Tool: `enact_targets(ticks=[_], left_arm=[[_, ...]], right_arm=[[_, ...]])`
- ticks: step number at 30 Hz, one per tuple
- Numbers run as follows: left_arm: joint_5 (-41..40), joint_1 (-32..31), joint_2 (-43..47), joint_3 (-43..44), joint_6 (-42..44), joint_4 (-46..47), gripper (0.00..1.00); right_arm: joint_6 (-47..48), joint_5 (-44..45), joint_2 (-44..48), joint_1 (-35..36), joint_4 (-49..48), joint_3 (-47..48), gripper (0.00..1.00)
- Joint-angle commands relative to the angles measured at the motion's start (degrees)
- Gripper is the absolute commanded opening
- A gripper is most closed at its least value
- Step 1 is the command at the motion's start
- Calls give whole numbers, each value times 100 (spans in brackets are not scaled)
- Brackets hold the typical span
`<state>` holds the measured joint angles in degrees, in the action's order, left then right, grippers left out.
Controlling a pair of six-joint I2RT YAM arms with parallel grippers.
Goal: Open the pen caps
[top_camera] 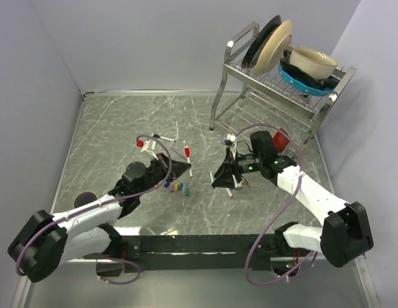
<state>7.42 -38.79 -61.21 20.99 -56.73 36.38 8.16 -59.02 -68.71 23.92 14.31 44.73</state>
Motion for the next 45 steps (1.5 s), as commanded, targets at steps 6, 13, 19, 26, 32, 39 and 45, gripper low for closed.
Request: enact_targets(ticks=[6,13,19,26,32,39,45], left_arm=[[-1102,-902,-391,414,-198,1169,1],[-1295,-1342,-997,844,-67,1354,1],[-1305,-1553,-1332,1047,-49,1477,1],[-1243,-1623,-1315,1021,-31,1530,1],[-1356,-1623,-1061,819,100,1584,58],[-2069,-1527,-445,985,513,513,80],[-1859,-1404,-550,1109,531,334,70]], right_arm=[[-1623,-672,-248,16,-1385,-131,65],[-1862,-584,-301,25,-1422,-131,65],[-1906,-294,-345,16,-1404,-79,60],[-1915,-118,-336,16,-1352,-52,21],[-1424,-100,-415,16,-800,149,0],[8,-882,-775,7,448,562,0],[432,-1032,-846,60,828,704,0]])
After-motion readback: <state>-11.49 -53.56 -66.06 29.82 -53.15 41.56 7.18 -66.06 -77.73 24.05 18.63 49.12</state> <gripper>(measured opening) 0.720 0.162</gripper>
